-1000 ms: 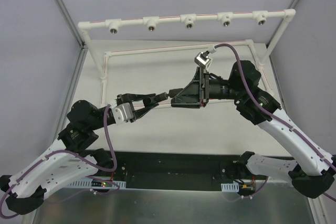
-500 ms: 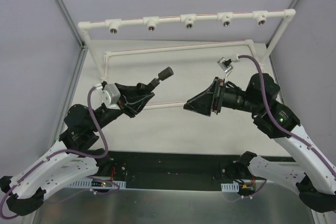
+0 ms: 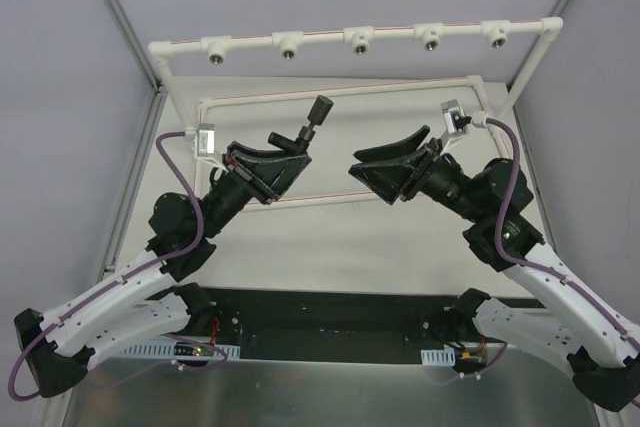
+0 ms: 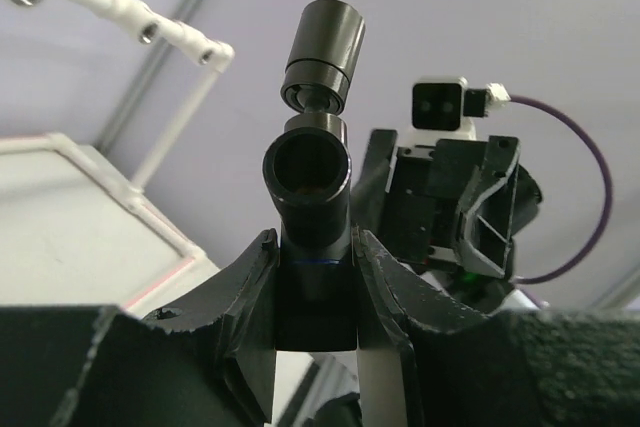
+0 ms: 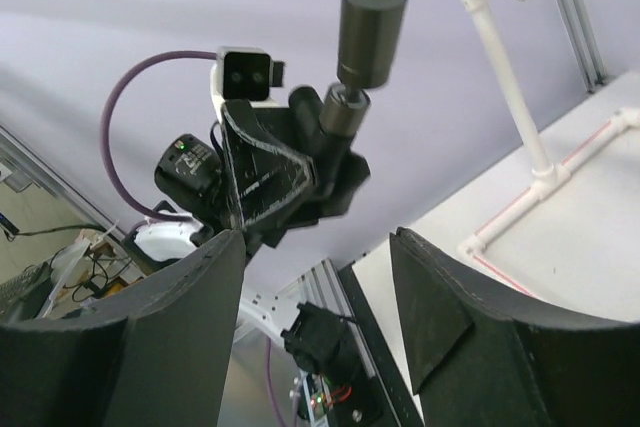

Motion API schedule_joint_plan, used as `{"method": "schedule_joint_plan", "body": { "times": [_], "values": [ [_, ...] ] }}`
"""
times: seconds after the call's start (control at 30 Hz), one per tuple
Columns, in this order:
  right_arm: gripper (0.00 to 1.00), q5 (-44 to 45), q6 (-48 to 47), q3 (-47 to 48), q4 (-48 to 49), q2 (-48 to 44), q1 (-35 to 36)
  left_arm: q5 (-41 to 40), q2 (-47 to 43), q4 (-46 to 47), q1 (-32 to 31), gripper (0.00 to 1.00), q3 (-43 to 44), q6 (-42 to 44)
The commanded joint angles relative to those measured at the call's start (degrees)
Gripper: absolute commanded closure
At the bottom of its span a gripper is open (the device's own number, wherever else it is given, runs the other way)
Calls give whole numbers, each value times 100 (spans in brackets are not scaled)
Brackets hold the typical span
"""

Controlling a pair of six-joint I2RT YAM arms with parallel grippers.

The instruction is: Install the water faucets

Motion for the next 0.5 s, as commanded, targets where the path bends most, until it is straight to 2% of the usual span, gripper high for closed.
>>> {"method": "schedule_joint_plan", "body": {
  "times": [0.0,0.13,0.47],
  "values": [
    [34,-78,-123,138,1509,242,-8,738,380,1351,4,100,547,-1433],
    [34,-43,-124,173,1782,392,0,843,661,2063,-5,100,468,-1794],
    [36,98,-150,305,2080,603,18,1441,1145,2485,4,100,767,-2304]
  ]
}}
